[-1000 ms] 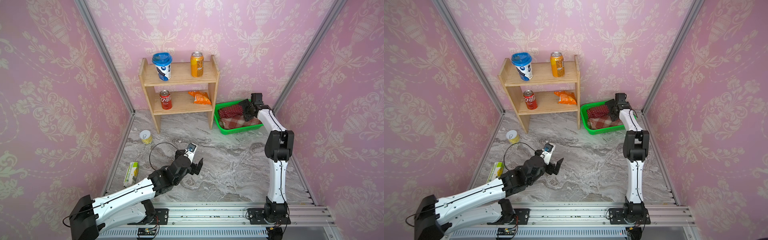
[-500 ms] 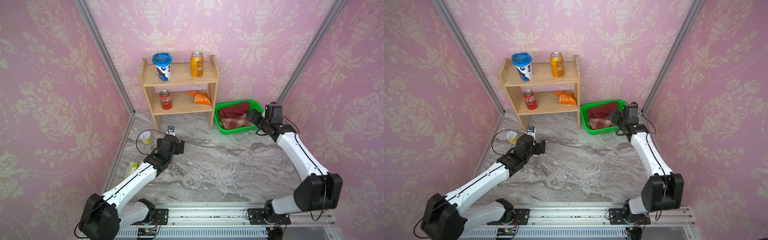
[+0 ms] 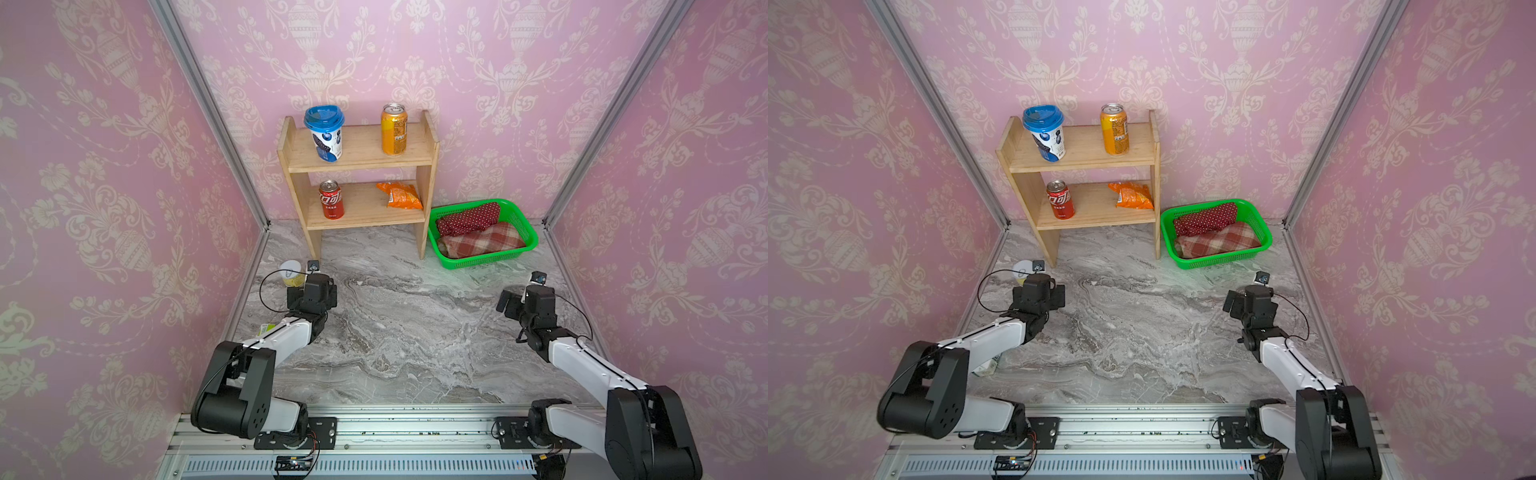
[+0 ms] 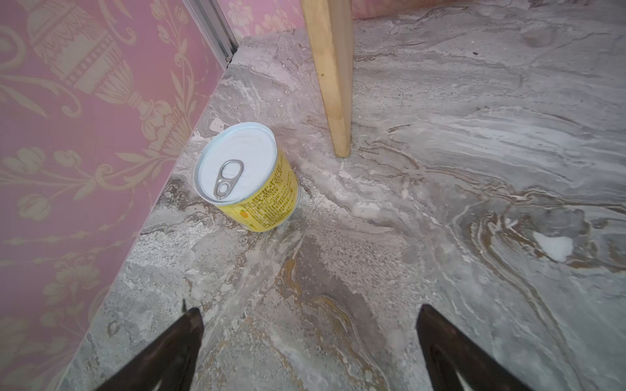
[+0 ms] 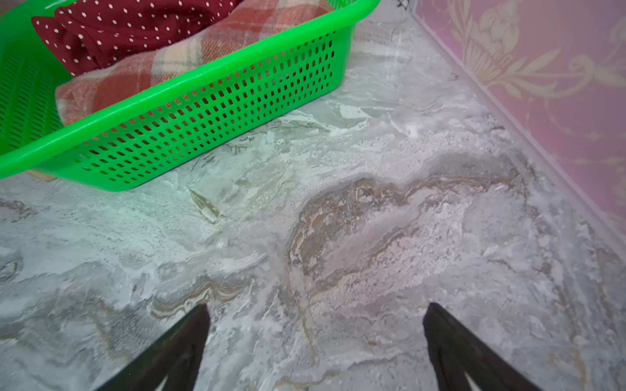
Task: Roll up the skirts
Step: Reset both arms
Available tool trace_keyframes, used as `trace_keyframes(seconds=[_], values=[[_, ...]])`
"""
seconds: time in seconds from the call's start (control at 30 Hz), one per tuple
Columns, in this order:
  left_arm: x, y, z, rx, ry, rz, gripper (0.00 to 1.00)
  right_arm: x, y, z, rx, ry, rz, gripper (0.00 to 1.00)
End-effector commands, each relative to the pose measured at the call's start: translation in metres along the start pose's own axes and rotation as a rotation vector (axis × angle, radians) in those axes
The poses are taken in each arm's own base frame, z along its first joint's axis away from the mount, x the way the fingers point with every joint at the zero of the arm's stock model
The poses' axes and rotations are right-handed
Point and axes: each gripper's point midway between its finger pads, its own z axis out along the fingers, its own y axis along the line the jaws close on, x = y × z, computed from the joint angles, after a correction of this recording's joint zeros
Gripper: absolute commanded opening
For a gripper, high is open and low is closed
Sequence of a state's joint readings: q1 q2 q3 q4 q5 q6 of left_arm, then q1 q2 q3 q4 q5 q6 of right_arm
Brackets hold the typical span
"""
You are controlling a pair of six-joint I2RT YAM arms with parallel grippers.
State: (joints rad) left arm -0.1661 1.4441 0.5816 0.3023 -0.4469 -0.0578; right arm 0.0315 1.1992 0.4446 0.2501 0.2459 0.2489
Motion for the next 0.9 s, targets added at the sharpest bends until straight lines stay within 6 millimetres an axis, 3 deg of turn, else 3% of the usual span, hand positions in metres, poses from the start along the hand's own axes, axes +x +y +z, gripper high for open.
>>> trace_keyframes(seconds=[0.0,0.13,0.2,0.33,0.53,0.63,0.87], values=[[0.000,0.005,0.014,-0.034,-0.067,0.009,0.99,-0.018,-0.005,0.013,0.041,-0.105,-0.067,1.00],[-0.010,-0.001,0.020,-0.020,-0.128,0.042,0.99,-0.032,0.009,0.020,-0.034,-0.189,-0.083,1.00],[-0.009,-0.007,0.024,0.013,-0.153,0.053,0.99,-0.028,0.010,0.029,-0.051,-0.182,-0.062,1.00],[-0.003,0.017,0.032,0.033,-0.142,-0.092,0.99,-0.016,0.038,0.036,-0.163,-0.178,-0.161,1.00],[0.005,0.024,0.019,0.054,-0.298,-0.156,0.99,-0.011,0.039,0.037,-0.186,-0.186,-0.160,1.00],[0.012,0.024,0.022,0.048,-0.219,-0.147,0.99,-0.011,0.039,0.036,-0.184,-0.184,-0.163,1.00],[0.008,0.017,0.012,0.083,-0.310,-0.125,0.99,-0.009,0.050,0.037,-0.253,-0.157,-0.192,1.00]])
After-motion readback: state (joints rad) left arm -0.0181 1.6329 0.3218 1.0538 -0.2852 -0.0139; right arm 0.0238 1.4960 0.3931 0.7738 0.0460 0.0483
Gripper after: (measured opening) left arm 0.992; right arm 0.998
